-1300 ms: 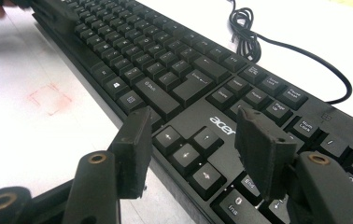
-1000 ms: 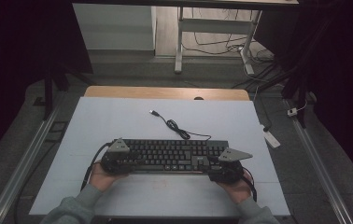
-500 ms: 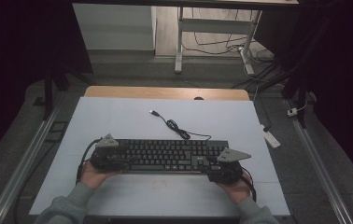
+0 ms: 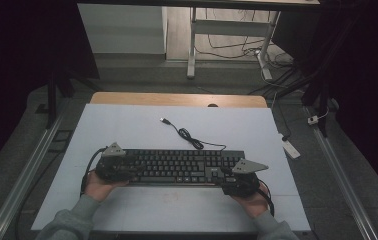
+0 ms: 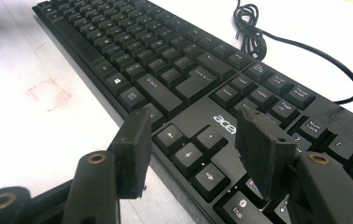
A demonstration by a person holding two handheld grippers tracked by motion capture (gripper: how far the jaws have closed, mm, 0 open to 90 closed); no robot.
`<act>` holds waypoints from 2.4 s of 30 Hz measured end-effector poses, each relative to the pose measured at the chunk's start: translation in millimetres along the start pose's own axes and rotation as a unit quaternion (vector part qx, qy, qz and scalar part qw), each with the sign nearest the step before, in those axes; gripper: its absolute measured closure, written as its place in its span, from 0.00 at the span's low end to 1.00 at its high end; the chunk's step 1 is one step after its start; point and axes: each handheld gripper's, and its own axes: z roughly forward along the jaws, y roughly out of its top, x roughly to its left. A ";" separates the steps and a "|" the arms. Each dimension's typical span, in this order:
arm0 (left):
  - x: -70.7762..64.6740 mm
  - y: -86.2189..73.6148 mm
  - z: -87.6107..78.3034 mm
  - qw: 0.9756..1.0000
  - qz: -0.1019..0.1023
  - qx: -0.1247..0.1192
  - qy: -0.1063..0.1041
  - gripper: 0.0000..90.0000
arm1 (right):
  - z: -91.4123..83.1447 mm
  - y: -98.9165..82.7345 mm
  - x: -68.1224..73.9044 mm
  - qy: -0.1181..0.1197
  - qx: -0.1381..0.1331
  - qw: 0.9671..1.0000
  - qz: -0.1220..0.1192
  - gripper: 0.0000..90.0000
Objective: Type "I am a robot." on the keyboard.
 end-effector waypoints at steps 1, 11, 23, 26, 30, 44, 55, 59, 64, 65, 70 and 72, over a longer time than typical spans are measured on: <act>0.2 0.2 0.6 1.000 0.003 0.000 0.002 0.52 | -0.1 0.0 0.1 0.000 0.000 1.000 0.000 0.52; 0.0 1.7 10.4 1.000 0.017 0.005 0.009 0.69 | -0.5 -0.9 0.2 0.000 0.000 1.000 0.001 0.52; 1.5 2.1 17.9 0.999 0.028 0.013 0.016 0.98 | 0.3 -0.9 0.1 -0.002 0.004 1.000 -0.001 0.52; 1.8 2.9 21.4 0.999 0.029 0.015 0.016 0.98 | 0.3 -0.9 0.1 -0.002 0.004 1.000 -0.002 0.52; 3.4 7.1 31.1 0.999 0.029 0.021 0.018 0.98 | 0.4 -0.7 0.4 -0.002 0.004 1.000 -0.002 0.52; 4.3 11.0 51.1 0.998 0.035 0.046 0.028 0.98 | 0.1 -1.7 0.6 -0.002 0.003 1.000 -0.001 0.52; 4.9 10.0 57.2 0.997 0.036 0.055 0.030 0.98 | 0.0 -1.8 0.4 -0.002 0.003 1.000 -0.001 0.52; 6.2 8.9 59.3 0.997 0.036 0.060 0.035 0.98 | 0.0 -1.8 0.4 -0.002 0.003 1.000 -0.001 0.52; 5.9 9.4 58.2 0.997 0.032 0.055 0.033 0.98 | -0.5 -1.6 0.4 -0.001 0.003 1.000 -0.001 0.52; 5.8 9.9 56.8 0.998 0.031 0.049 0.029 0.98 | -0.4 -1.7 0.4 -0.001 0.002 1.000 -0.001 0.52; 4.4 12.2 48.5 0.999 0.026 0.029 0.023 0.93 | -1.0 -1.4 0.0 -0.001 0.002 1.000 0.000 0.52; 4.2 12.5 44.7 0.999 0.023 0.021 0.020 0.87 | -0.8 -1.4 0.0 -0.001 0.001 1.000 0.000 0.52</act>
